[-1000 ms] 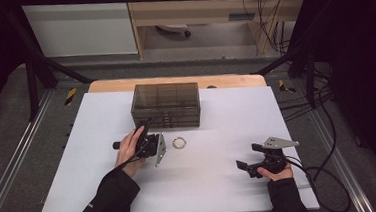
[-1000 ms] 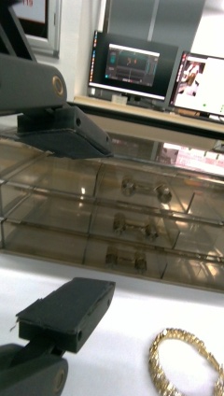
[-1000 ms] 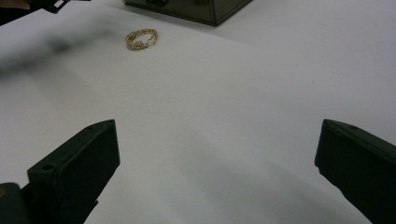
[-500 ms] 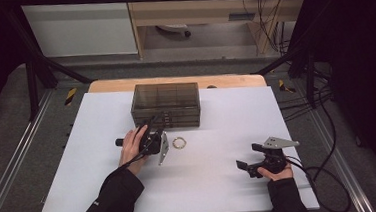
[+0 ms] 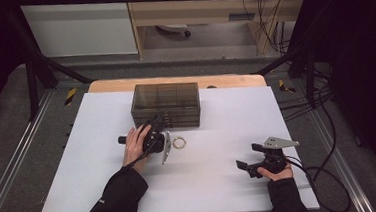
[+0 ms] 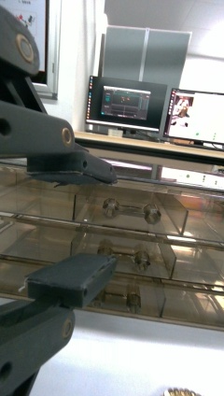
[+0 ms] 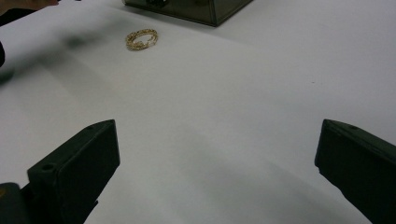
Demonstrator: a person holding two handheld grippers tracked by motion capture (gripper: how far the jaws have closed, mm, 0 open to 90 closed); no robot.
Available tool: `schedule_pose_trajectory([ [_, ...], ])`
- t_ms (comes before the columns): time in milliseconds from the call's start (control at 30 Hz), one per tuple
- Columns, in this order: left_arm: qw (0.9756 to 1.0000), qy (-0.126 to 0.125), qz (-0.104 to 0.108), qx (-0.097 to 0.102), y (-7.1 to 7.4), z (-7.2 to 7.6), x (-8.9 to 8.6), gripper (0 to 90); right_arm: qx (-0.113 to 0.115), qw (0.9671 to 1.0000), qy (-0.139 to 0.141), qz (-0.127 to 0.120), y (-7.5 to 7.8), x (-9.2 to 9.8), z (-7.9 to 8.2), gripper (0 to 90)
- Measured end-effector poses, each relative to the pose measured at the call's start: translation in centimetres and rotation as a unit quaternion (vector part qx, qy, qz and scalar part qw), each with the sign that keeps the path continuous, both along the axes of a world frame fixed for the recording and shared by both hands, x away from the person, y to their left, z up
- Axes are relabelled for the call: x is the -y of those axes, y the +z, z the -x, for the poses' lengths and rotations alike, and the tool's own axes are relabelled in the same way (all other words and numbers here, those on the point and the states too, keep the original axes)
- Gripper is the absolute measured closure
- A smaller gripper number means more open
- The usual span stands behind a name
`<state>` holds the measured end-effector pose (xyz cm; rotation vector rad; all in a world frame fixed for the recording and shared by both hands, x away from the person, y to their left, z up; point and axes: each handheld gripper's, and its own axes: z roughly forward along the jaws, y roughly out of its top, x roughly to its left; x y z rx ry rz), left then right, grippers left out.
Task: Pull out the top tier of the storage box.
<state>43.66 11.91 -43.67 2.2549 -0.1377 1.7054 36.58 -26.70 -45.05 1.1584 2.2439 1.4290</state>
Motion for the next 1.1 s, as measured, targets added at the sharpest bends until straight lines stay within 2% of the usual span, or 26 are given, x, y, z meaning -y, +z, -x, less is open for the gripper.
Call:
schedule_pose_trajectory([
  [200,0.9998,-0.003,-0.013,0.016,-0.4,-0.3,0.2,60.2,0.0,1.0,0.001,0.001,0.0,0.0,0.0,0.5],
  [467,0.9994,0.003,-0.016,0.031,-0.5,-0.6,0.3,65.0,0.0,1.0,0.001,-0.001,0.0,0.0,0.0,0.5],
  [733,0.9991,0.007,-0.019,0.037,-0.9,-0.9,0.3,68.0,0.0,1.0,0.001,-0.001,0.0,0.0,0.0,0.5],
  [1100,0.9979,0.007,-0.037,0.052,-1.2,-1.1,0.6,73.4,0.001,1.0,0.0,-0.002,0.0,0.0,0.0,0.5],
])
